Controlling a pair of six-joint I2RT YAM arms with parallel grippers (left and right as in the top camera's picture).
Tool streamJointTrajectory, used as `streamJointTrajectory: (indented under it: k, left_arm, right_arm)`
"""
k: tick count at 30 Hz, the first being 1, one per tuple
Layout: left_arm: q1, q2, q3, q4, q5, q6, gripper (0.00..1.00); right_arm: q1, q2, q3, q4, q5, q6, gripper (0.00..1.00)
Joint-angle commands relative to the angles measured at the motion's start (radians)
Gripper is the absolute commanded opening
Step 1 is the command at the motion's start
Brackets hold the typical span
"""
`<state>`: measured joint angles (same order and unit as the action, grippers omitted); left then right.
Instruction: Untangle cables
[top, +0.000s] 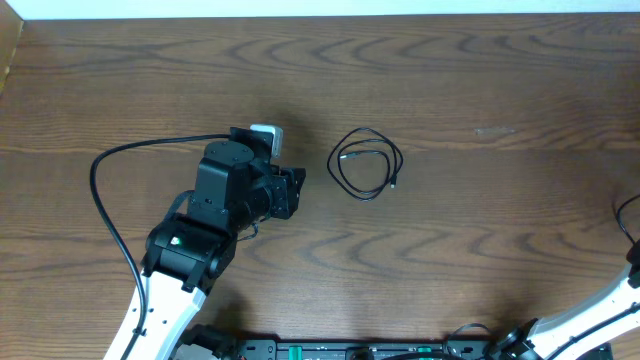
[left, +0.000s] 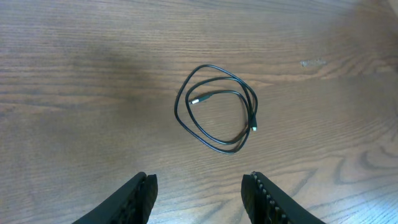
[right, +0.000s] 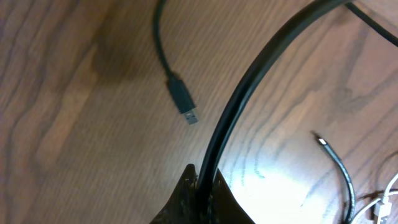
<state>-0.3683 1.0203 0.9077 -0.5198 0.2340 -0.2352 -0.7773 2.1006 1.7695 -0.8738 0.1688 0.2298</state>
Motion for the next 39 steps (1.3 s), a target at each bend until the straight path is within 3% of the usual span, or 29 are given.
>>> streamJointTrajectory:
  k: [1, 15, 21, 39]
  left_arm:
    - [0.002, 0.002, -0.003, 0.001, 0.005, 0.002, 0.50]
    - [0.002, 0.013, -0.003, 0.002, 0.015, 0.002, 0.50]
    - [0.002, 0.013, -0.004, 0.002, 0.020, 0.002, 0.50]
    - [0.002, 0.052, -0.003, 0.035, 0.020, 0.002, 0.50]
  right_arm:
    - [0.019, 0.016, 0.016, 0.000, 0.012, 0.008, 0.01]
    - [0.018, 0.017, 0.016, 0.007, 0.051, 0.008, 0.01]
    - [0.016, 0.028, 0.015, -0.011, 0.172, 0.043, 0.01]
    - [0.006, 0.168, 0.017, 0.039, 0.162, 0.023, 0.01]
